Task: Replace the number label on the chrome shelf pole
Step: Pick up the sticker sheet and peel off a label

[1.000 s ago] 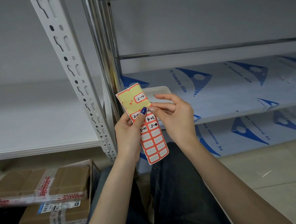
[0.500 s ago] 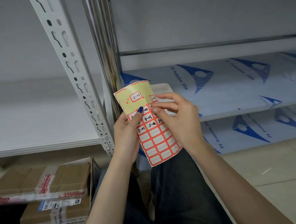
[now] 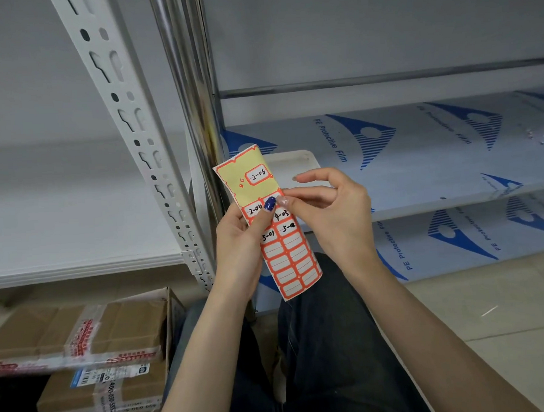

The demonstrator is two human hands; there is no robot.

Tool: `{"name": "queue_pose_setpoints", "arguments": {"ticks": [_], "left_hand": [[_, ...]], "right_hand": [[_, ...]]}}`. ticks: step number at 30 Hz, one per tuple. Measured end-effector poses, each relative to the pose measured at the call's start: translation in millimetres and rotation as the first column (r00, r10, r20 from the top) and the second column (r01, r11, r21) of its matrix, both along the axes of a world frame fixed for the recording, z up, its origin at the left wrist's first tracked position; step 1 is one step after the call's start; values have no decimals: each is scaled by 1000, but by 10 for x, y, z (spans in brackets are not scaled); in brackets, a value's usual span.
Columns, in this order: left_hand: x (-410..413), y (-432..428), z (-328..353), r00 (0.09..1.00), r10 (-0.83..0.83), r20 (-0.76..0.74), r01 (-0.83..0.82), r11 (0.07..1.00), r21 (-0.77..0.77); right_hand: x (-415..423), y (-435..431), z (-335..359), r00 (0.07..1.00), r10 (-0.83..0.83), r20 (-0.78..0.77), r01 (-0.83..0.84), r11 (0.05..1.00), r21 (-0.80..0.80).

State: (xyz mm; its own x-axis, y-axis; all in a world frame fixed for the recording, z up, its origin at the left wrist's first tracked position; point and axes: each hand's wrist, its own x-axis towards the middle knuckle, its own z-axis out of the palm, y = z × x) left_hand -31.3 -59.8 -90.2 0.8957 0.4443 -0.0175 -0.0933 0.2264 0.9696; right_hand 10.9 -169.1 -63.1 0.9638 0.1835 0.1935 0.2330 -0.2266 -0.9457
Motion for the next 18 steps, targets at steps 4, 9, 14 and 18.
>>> {"name": "queue_pose_setpoints", "arguments": {"ticks": [4, 9, 14, 18], "left_hand": [[12, -1, -11, 1000, 3, -18, -3, 1000, 16], [11, -9, -14, 1000, 13, -27, -13, 1000, 11], [20, -4, -14, 999, 22, -48, -22, 1000, 3], [2, -9, 11, 998, 8, -57, -9, 1000, -21]], "right_hand": [[38, -7, -24, 998, 31, -62, -27, 997, 74], [42, -18, -22, 998, 45, -45, -43, 998, 53], [62, -30, -8, 998, 49, -45, -48, 999, 26], [82, -39, -1, 998, 49, -46, -50, 999, -12]]}}
